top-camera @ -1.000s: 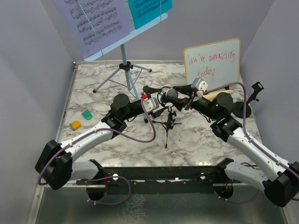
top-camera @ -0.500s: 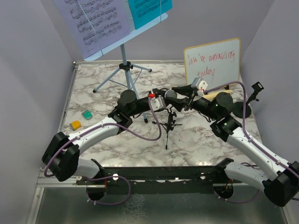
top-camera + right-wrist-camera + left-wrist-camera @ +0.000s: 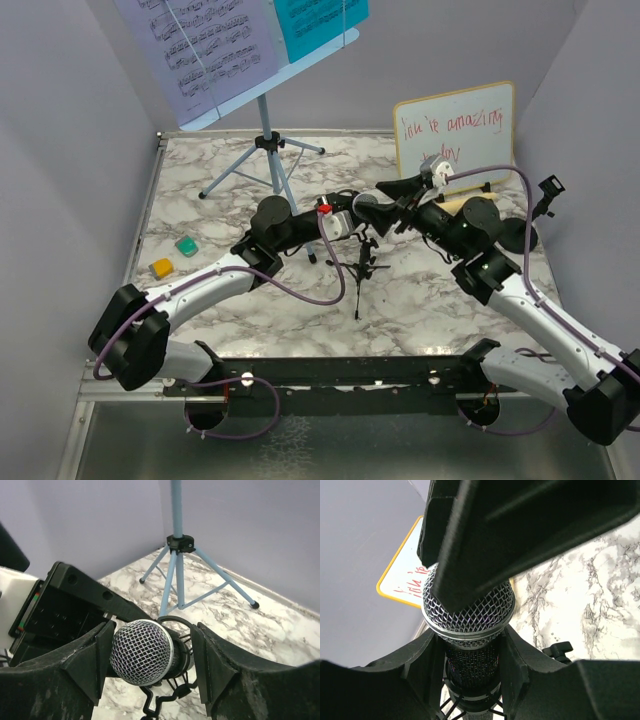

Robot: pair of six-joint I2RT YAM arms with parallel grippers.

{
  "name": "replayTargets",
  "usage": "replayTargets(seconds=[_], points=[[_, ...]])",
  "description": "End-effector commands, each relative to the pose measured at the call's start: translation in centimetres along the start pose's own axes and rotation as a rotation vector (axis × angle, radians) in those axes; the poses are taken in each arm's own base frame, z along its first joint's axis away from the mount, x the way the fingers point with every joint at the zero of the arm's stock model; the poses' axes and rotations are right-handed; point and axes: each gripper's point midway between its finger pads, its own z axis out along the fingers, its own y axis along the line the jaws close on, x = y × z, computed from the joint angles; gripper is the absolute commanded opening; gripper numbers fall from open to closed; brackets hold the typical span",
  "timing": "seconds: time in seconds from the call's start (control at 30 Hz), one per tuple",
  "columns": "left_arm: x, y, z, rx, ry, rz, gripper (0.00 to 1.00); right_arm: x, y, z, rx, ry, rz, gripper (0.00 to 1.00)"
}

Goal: Pack up the instrument practice props
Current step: Remove the microphone from the microphone stand.

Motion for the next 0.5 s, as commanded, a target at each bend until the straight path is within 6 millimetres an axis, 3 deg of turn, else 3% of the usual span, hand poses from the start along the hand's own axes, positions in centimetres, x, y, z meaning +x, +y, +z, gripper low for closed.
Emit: replayTargets(seconds=[0.0, 0.37, 0.47], points=[[-0.1, -0.4, -0.4, 0.005, 0.005, 0.016, 0.04, -2.0, -4.5, -1.3, 0.241, -0.043, 0.121, 0.69], [-0.3, -0.4, 0.1, 0.016, -0.006, 0.007, 0.01, -0.1, -9.0, -4.5, 0.434, -0.021, 0.22, 0.69], [-0.7, -0.5, 0.4, 0.036, -0.023, 0.011, 0.0, 0.9, -8.9, -4.3, 0.411, 0.027, 0.204, 0.65]])
